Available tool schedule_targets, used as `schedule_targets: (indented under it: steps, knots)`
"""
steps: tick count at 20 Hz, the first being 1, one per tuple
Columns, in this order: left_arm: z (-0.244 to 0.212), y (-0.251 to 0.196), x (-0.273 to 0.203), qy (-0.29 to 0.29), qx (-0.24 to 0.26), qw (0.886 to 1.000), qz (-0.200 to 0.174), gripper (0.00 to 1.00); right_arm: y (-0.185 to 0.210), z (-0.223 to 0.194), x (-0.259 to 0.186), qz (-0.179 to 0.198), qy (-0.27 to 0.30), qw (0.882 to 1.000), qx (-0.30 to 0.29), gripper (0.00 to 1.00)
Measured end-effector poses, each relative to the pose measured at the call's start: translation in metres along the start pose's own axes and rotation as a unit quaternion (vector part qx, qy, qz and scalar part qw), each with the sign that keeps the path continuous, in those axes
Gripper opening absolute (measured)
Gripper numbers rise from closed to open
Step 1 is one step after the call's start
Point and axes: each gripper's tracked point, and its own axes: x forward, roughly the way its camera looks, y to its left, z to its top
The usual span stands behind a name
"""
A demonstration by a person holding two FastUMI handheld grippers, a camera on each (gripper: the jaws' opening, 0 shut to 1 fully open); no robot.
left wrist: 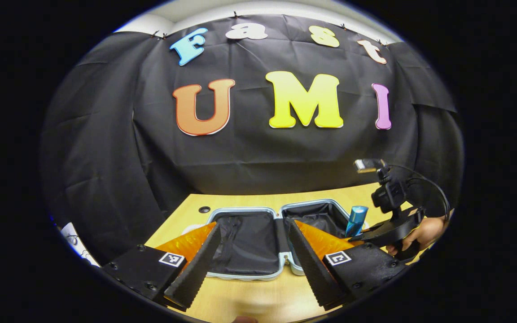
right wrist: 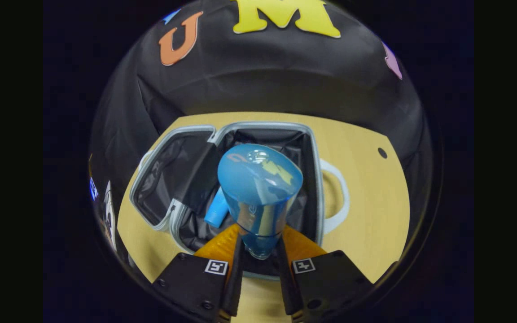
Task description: First open the suitcase, pack the skin care products into it, and then close the suitcase.
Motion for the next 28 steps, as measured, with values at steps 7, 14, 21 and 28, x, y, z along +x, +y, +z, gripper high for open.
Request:
schedule_targets:
  steps: [7, 14, 21, 28]
  knots:
    - [0.007, 0.059, -0.013, -0.025, -0.037, 0.998, 0.039, 0.98, 0.022, -0.009, 0.027, -0.014, 0.046, 0.997, 0.059, 0.36]
    - [-0.015, 0.093, -0.01, -0.005, -0.067, 0.996, 0.063, 0.98, 0.012, -0.004, 0.044, -0.059, 0.043, 0.993, 0.088, 0.36]
    - [-0.04, 0.115, -0.002, 0.021, -0.101, 0.991, 0.083, 0.98, 0.008, -0.017, 0.057, -0.079, 0.068, 0.992, 0.078, 0.36]
    - [-0.049, 0.128, 0.007, 0.015, -0.122, 0.989, 0.087, 0.97, 0.018, -0.016, 0.057, -0.058, 0.075, 0.994, 0.045, 0.49]
